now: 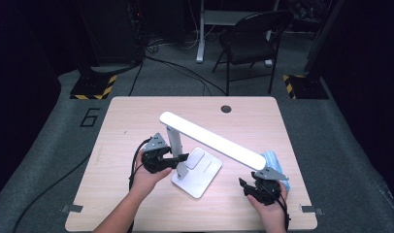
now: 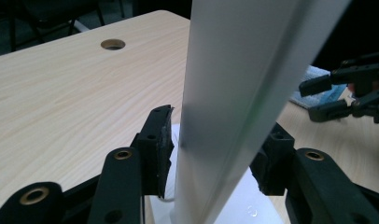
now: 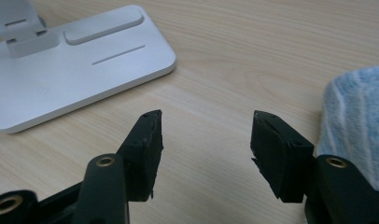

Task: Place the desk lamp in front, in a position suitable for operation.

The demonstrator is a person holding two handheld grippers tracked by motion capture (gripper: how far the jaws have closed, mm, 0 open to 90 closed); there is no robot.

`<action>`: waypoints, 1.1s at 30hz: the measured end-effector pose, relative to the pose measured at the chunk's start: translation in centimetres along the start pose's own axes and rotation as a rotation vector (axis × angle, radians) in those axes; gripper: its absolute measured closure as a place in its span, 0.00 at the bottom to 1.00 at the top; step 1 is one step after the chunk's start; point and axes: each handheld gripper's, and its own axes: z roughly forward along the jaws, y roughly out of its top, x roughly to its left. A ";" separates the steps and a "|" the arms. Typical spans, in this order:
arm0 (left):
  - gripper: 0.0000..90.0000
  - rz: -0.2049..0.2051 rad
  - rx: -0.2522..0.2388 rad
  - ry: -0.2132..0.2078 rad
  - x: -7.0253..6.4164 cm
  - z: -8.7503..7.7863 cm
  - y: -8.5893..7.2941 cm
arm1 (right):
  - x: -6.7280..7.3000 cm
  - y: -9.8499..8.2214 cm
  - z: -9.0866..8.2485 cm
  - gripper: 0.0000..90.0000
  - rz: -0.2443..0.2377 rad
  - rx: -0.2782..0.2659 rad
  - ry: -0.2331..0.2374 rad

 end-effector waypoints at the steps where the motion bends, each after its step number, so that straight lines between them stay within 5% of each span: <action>1: 0.59 0.000 0.000 0.000 0.0 0.0 0.0 | 0.0 0.0 0.0 0.48 0.000 0.000 0.000; 11: 0.56 0.008 -0.010 -0.031 -0.1 0.4 0.2 | 1.1 0.1 0.8 0.48 -0.026 0.012 0.042; 33: 0.54 0.002 -0.029 -0.092 -1.1 -1.6 -1.3 | 3.0 0.1 2.0 0.48 -0.048 0.039 0.110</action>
